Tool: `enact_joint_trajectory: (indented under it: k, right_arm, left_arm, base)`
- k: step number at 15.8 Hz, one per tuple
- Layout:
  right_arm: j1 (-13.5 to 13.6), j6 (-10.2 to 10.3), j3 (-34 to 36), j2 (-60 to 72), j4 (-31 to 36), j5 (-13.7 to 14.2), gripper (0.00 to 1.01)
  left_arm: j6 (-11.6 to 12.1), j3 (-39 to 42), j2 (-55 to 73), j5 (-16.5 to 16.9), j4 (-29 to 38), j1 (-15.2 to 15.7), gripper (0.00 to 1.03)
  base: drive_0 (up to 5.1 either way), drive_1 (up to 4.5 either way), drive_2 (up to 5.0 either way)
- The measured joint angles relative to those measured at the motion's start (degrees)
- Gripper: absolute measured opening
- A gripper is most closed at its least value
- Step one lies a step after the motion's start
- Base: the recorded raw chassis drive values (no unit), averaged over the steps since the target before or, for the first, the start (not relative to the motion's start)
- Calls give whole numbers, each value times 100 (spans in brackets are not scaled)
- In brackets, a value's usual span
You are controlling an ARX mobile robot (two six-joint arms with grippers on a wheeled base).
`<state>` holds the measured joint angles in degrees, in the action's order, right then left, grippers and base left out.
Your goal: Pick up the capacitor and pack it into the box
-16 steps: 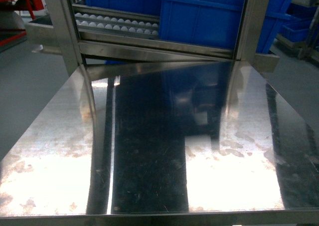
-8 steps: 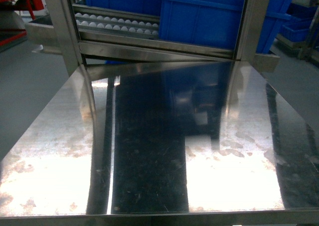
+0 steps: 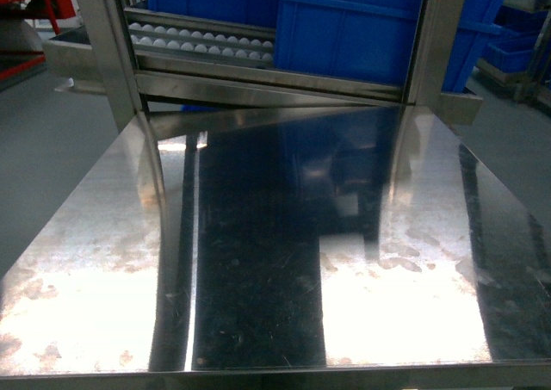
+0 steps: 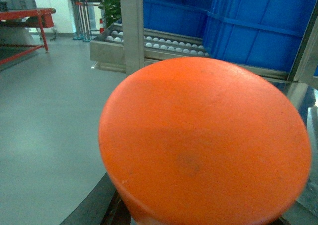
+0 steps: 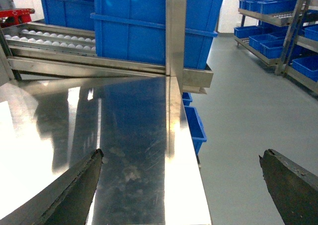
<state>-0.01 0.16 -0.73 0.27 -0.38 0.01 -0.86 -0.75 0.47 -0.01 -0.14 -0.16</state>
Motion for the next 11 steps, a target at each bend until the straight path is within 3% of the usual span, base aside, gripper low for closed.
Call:
enact_joint_trajectory:
  k: [11]
  right_arm:
    - [0,0,2,0,7,-2,98]
  left_arm:
    - [2,0,0,-2,-24,0,45]
  base:
    - [0,0,0]
